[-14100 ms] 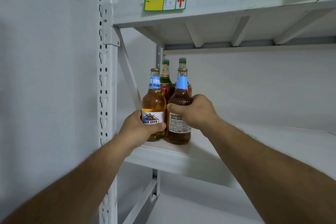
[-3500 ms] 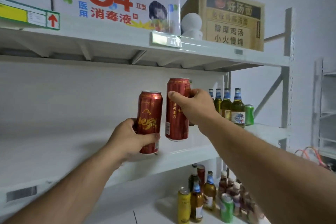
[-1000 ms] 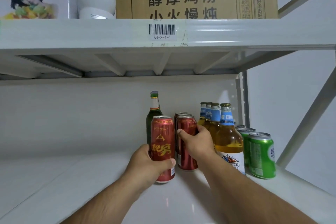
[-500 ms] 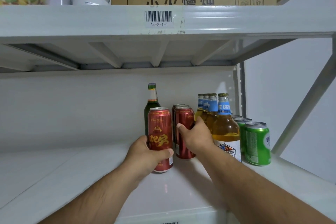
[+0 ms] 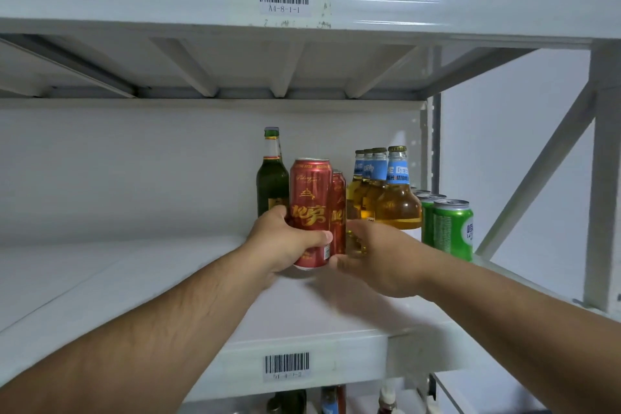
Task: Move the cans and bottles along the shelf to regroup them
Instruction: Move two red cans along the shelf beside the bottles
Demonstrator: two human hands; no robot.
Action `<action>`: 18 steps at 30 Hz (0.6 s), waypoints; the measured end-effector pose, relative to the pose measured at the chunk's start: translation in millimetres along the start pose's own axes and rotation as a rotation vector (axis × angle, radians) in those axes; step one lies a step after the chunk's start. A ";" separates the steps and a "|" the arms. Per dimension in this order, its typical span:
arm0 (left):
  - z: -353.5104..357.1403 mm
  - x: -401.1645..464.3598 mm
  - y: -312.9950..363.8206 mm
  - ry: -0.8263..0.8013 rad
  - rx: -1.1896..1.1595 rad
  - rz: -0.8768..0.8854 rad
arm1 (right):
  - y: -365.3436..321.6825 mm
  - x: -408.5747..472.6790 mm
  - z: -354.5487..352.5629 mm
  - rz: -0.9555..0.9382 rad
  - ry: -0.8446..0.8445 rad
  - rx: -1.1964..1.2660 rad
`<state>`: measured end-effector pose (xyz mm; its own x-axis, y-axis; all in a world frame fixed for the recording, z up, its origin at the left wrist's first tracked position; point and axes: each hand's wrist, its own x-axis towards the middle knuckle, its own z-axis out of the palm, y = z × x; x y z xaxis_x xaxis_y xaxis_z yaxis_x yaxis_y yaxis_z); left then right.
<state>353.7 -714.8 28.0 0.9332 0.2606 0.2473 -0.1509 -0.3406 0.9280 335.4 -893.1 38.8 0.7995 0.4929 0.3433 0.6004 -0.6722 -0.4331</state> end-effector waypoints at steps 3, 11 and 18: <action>10.6 -1.6 3.1 -0.016 0.032 -0.012 | 1.8 -14.7 -5.0 -0.011 -0.044 -0.060; 33.7 -5.0 1.4 -0.029 0.049 -0.069 | 17.5 -33.4 -15.8 -0.001 -0.050 -0.122; 39.5 -9.0 5.0 -0.035 0.065 -0.084 | 29.0 -33.2 -15.3 -0.025 -0.035 -0.114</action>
<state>357.4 -754.5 19.4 0.9526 0.2595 0.1586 -0.0511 -0.3774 0.9246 326.0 -937.4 27.7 0.7855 0.5281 0.3226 0.6160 -0.7170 -0.3262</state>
